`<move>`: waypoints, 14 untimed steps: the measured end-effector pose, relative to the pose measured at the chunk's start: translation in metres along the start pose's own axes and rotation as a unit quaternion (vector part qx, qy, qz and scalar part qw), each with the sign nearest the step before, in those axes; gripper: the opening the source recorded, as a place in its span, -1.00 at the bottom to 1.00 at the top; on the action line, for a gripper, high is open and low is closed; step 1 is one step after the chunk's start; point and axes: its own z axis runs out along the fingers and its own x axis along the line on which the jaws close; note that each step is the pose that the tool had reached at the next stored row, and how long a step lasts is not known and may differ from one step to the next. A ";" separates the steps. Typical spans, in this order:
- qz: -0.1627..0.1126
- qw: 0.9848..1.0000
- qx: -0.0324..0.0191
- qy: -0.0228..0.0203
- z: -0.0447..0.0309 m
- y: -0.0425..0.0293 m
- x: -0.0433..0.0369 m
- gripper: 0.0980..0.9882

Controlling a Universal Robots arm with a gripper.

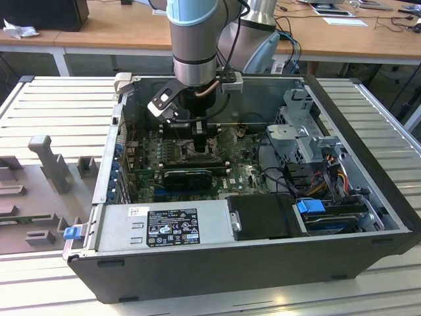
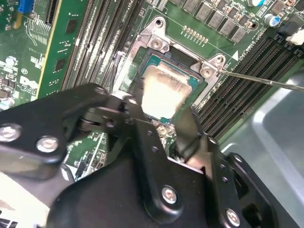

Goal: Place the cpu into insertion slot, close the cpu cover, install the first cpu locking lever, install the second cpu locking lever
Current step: 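Place the cpu into insertion slot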

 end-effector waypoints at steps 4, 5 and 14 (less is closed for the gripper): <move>0.000 1.000 0.000 0.000 -0.0013 0.0001 0.0000 -0.59; 0.000 1.000 0.000 0.000 -0.0015 0.0001 0.0000 -0.73; 0.000 1.000 0.000 0.000 -0.0053 0.0004 0.0001 -0.98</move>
